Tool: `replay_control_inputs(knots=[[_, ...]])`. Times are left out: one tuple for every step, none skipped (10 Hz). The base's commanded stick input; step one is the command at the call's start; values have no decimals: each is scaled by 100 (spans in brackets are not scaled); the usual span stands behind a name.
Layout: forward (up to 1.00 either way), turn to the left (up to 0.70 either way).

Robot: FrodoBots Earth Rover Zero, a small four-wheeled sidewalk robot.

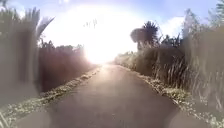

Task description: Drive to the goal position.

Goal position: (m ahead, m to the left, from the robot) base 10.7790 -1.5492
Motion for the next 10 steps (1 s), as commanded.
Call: replay_control_inputs(knots=[[70,0],[70,0],[70,0],[70,0],[70,0],[70,0],[70,0],[70,0],[70,0],[70,-35]])
